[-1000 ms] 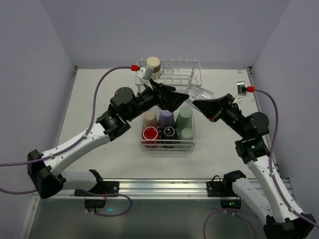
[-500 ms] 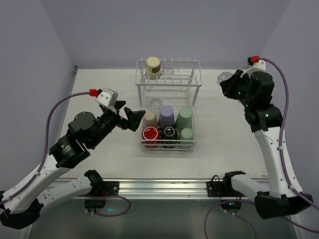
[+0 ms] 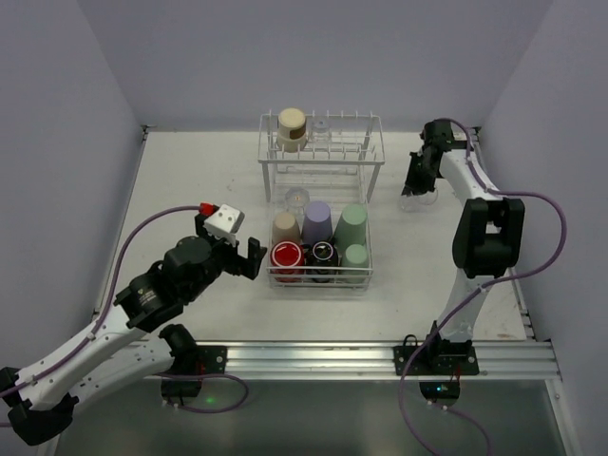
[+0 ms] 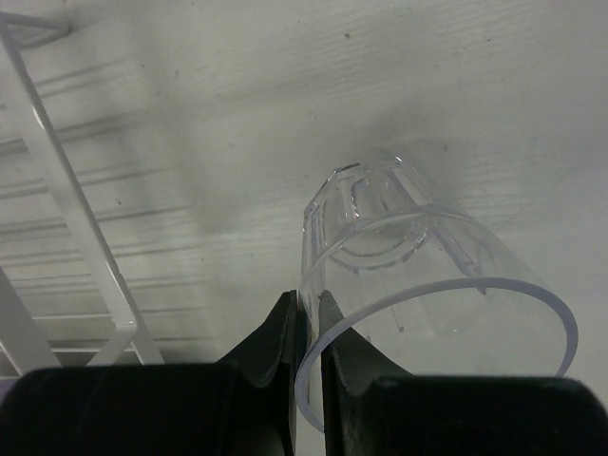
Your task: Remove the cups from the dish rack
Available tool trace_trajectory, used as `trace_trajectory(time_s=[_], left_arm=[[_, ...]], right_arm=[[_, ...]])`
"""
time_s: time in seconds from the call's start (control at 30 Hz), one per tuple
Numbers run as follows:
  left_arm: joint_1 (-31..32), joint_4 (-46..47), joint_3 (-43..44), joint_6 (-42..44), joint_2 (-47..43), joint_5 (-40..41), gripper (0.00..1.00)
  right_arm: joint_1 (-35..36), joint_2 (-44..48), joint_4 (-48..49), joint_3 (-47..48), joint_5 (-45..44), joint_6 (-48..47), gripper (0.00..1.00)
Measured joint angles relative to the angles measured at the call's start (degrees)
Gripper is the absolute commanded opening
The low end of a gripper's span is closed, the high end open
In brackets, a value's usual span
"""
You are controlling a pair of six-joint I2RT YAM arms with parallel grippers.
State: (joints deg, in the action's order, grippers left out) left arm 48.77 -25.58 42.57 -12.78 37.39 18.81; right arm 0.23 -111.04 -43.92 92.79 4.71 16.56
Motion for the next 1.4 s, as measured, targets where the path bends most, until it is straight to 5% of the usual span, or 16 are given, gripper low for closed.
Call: trace_trajectory(time_s=[0.7,0.93,1.03,1.17,1.4], left_arm=[[0.0,0.7,0.0,0.0,1.1,-1.4,1.00],[0.0,0.1,3.4,0.0,4.9,-0.6,1.00],[0.0,0.3,7.8,-0.3,6.6,-0.5,1.00],[0.0,1.6,16.2,-1.6,12.2,-0.5,0.95],[0.0,5.6,35.3,-3.0,30.9,-0.8,0.82]], right_arm=[[3.7,-7.8,-6.2,9.3,-4.0,-1.2,0.30],[3.8,-5.6,-4.7,9.0,-3.5,-1.0,0.50],[3.8,0.1,-1.7,5.2,-1.7,0.0,0.59],[3.9,16.5,8.1,-7.7,1.8,3.6,0.59],[4.2,51.7,33.6,-40.2,10.4,14.5,0.40]])
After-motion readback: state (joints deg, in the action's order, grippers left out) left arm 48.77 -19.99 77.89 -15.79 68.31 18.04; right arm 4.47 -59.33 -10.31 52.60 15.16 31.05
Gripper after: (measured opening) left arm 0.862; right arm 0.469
